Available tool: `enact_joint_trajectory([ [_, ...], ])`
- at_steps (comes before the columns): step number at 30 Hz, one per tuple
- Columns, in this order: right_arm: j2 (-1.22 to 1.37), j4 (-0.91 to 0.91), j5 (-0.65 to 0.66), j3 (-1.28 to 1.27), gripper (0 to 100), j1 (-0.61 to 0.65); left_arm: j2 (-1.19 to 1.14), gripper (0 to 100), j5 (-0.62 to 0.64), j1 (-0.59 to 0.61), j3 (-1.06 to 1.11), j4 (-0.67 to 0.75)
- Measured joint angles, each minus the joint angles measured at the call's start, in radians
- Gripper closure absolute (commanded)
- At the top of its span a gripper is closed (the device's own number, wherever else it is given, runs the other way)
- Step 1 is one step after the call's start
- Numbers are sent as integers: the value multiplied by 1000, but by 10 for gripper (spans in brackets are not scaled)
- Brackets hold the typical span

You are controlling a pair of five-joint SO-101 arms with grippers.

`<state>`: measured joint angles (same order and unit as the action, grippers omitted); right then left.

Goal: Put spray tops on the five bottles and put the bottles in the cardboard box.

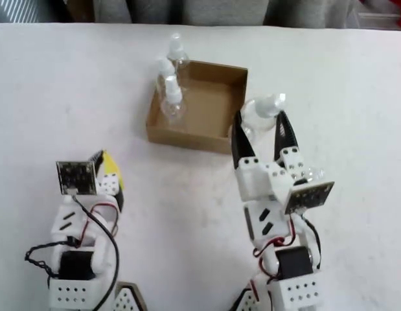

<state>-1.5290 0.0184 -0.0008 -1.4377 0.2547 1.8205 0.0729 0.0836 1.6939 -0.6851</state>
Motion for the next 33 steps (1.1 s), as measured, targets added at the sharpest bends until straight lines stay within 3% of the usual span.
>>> enact_joint_trajectory([
  [7, 393, -253, 0, 133, 940, 0, 0, 977, 0, 0, 0, -110],
  [22, 1165, -609, 0, 419, 940, 0, 0, 977, 0, 0, 0, -115],
  [33, 1588, -715, 0, 683, 940, -5, 0, 977, -6, 0, 0, -115],
])
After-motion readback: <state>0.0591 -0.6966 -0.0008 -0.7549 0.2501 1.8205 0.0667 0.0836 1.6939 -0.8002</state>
